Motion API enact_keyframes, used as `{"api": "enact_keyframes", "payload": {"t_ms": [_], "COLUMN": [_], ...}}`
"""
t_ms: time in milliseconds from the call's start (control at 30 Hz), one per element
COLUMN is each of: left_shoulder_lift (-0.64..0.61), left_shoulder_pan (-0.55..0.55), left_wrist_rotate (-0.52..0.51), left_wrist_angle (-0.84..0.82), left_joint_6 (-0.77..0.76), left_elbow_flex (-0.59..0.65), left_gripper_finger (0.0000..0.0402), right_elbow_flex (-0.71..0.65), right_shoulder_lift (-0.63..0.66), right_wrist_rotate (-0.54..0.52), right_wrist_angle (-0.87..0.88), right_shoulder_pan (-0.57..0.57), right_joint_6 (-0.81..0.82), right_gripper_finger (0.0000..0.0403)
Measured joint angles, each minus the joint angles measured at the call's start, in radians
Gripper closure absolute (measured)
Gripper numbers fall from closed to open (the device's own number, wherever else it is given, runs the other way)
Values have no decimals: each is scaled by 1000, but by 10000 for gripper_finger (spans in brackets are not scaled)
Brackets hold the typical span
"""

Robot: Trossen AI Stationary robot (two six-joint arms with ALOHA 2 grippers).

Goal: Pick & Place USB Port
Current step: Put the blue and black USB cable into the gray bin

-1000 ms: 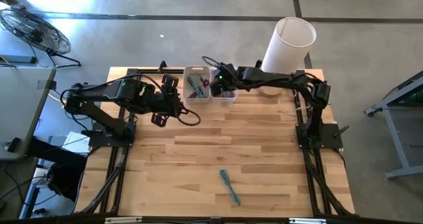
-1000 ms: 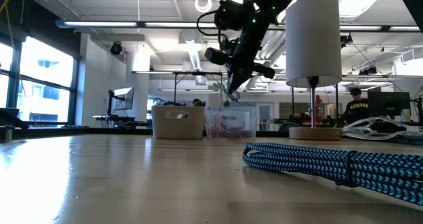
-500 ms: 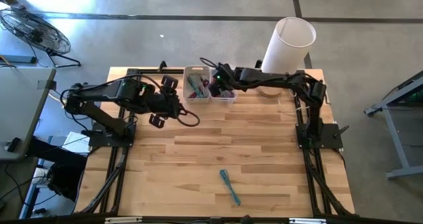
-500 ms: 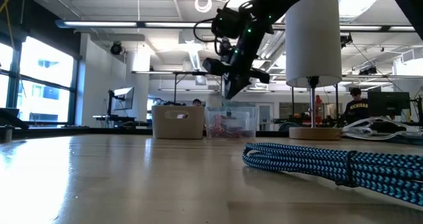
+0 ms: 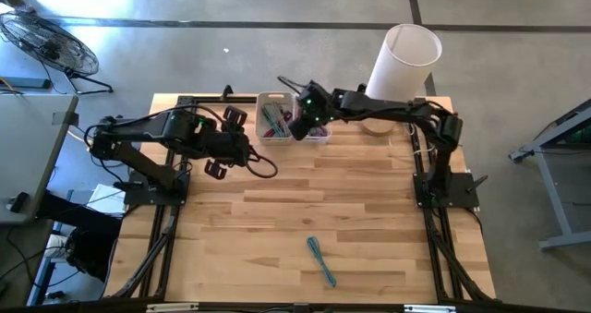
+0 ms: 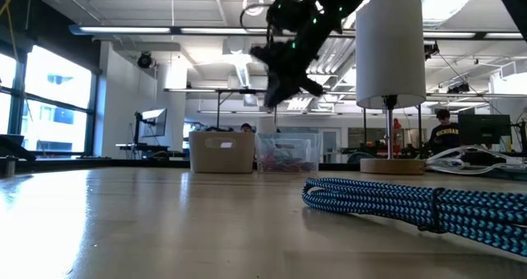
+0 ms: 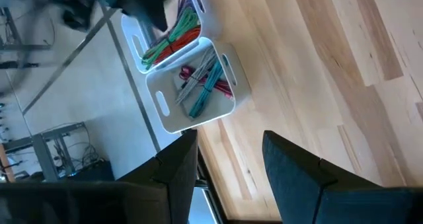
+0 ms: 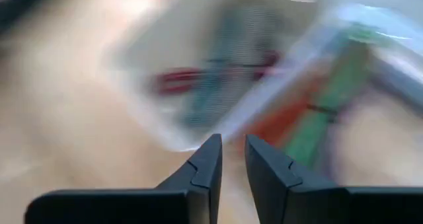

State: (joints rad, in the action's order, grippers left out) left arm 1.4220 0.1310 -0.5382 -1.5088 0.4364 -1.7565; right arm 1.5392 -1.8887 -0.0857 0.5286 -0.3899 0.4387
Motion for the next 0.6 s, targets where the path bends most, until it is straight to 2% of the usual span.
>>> {"api": "enact_keyframes", "payload": {"t_ms": [133,200,267,367,600], "left_shoulder_lift": [0,0,0,0,0], "left_shoulder_pan": [0,0,0,0,0], "left_wrist_rotate": [6,34,62,96,118], "left_wrist_angle": [-24,-32,-37,-36,-33], "left_joint_6": [-23,-26,-29,-43,-139], "left_elbow_flex": [0,0,0,0,0], "left_gripper_finger": [237,237,237,237,237], "right_elbow_flex": [11,11,11,11,11], "right_shoulder_lift": [80,130,181,254,327], "right_wrist_rotate": [336,452,517,491,242], "right_wrist_angle": [52,123,219,356,446], "right_shoulder_pan": [30,70,125,225,476], "right_joint_6": [-60,-55,-55,-55,15], "right_gripper_finger": [346,346,346,346,346]}}
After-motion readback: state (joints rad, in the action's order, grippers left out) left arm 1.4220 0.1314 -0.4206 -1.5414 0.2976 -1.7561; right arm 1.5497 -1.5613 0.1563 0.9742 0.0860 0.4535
